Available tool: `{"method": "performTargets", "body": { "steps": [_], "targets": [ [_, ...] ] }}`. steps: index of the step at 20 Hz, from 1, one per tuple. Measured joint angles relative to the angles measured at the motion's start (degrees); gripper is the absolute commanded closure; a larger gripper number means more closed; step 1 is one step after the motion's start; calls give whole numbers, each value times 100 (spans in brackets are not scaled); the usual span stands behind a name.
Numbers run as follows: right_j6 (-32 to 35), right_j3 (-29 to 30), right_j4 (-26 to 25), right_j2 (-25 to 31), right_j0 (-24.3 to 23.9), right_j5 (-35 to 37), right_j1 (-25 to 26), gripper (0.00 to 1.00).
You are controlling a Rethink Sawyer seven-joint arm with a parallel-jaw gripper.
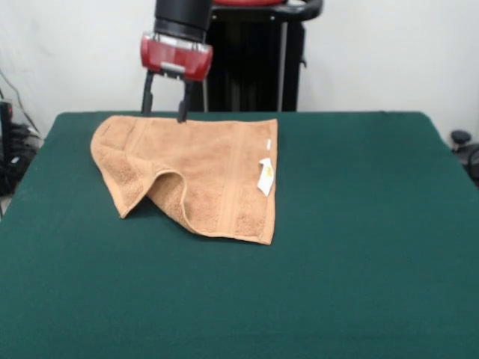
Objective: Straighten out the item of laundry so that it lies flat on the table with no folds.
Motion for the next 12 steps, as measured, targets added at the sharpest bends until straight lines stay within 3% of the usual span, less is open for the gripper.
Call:
{"method": "performTargets", "body": {
  "steps": [6, 12],
  "targets": [
    [0, -396, 4, 202, -16, 38, 231, 0],
    [0, -876, 11, 466, -189, 824, 156, 0]
  ]
}}
